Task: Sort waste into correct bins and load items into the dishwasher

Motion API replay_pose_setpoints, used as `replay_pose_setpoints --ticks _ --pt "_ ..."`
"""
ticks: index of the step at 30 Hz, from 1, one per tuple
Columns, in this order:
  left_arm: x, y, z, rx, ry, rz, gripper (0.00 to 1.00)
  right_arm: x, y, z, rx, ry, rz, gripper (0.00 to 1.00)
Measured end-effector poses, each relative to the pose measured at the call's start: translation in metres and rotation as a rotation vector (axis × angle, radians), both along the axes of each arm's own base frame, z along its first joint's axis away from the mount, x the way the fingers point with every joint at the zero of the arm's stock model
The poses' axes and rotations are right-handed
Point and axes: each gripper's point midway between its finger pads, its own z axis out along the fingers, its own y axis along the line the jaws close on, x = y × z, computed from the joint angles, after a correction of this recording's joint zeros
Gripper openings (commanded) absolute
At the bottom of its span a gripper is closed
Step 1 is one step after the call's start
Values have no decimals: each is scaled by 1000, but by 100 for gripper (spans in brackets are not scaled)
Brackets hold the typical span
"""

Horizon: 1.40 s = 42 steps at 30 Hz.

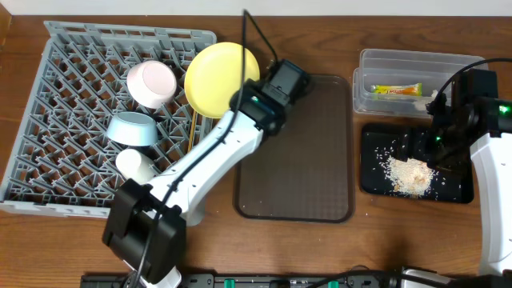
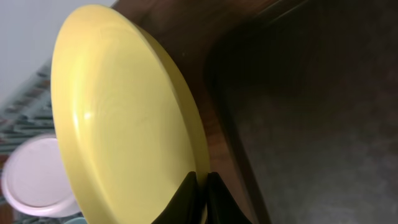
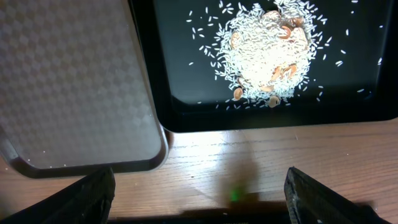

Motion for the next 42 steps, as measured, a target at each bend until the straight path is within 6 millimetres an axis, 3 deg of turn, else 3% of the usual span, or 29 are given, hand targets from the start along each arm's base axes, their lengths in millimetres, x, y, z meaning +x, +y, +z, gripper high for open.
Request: replay_pose_setpoints --ticks 10,20,23,34,39,42 --pt "2 6 7 -176 40 44 8 0 0 0 0 0 0 85" --pt "-6 -2 33 -327 38 28 8 0 0 0 0 0 0 85" --pt "-6 3 44 -404 40 43 7 0 0 0 0 0 0 85" --pt "1 18 46 -677 164 58 7 -1 0 0 1 4 0 85" --pt "4 19 59 -857 218 22 7 -1 0 0 1 5 0 85" --pt "8 30 64 -925 227 39 8 -1 0 0 1 5 0 85"
